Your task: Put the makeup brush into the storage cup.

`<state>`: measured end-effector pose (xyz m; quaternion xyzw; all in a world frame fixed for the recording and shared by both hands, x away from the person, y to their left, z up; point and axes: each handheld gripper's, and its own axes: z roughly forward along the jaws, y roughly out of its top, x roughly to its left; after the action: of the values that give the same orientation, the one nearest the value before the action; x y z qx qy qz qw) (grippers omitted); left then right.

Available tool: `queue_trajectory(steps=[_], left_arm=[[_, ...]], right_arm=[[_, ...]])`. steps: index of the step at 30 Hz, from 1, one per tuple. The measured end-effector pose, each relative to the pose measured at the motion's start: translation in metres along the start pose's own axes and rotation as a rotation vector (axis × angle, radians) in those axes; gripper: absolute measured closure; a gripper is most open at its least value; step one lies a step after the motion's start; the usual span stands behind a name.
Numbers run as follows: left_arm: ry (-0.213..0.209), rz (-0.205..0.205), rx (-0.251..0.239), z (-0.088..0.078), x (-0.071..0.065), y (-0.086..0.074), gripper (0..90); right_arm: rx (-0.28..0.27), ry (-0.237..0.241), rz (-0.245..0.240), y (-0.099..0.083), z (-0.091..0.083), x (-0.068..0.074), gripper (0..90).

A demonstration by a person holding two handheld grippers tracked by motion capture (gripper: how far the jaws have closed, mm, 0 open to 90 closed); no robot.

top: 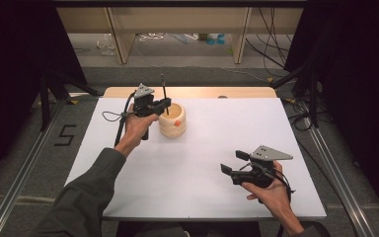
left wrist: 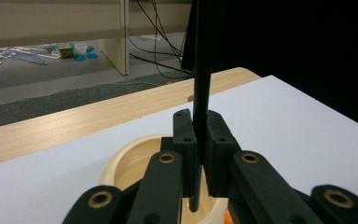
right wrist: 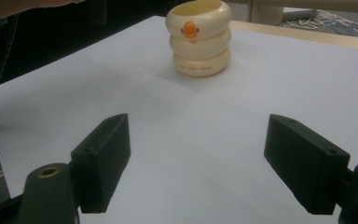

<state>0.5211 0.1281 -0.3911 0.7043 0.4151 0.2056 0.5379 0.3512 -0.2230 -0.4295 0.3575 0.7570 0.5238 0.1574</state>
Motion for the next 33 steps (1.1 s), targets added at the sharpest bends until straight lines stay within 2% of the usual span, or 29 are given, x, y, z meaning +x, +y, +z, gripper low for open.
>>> queue_trajectory(steps=[2,4,11,13,14,16,19,20,23,26,32,33], left_arm=[[0.007,-0.005,0.000,0.001,0.002,-0.001,84.6],[0.010,-0.011,-0.003,0.003,0.004,-0.001,84.6],[0.021,-0.027,-0.001,0.008,0.006,-0.002,84.6],[0.023,-0.025,0.005,0.009,0.006,-0.002,84.7],[0.023,-0.011,0.012,0.010,0.007,-0.002,84.7],[0.024,-0.026,0.006,0.012,0.007,0.002,84.7],[0.018,-0.017,0.000,0.013,0.005,0.006,84.7],[0.018,-0.017,0.000,0.013,0.005,0.006,84.7],[0.026,-0.014,0.007,0.014,0.005,0.005,84.6],[0.028,-0.015,0.012,0.015,0.005,0.004,84.7],[0.027,-0.013,0.021,0.018,0.005,0.002,84.6],[0.026,-0.019,0.022,0.019,0.005,0.001,84.6]], right_arm=[[-0.001,0.002,0.000,0.000,0.000,0.000,23.6],[0.012,0.011,0.019,0.000,0.000,0.001,23.6],[0.026,-0.001,0.007,0.000,-0.001,0.000,23.6],[0.025,-0.002,0.006,0.000,-0.001,0.000,23.6],[0.023,-0.002,0.000,0.000,-0.001,0.000,23.6],[0.014,0.016,0.018,-0.001,0.001,0.001,23.6],[0.014,0.016,0.019,-0.001,0.001,0.001,23.6],[0.032,0.004,0.010,0.000,-0.001,0.001,23.6],[0.023,0.000,-0.002,0.000,-0.001,0.000,23.6],[0.017,0.017,0.020,-0.001,0.001,0.001,23.6],[0.017,0.021,0.022,-0.001,0.001,0.001,23.6],[0.004,0.006,0.001,-0.001,0.002,0.000,23.6]])
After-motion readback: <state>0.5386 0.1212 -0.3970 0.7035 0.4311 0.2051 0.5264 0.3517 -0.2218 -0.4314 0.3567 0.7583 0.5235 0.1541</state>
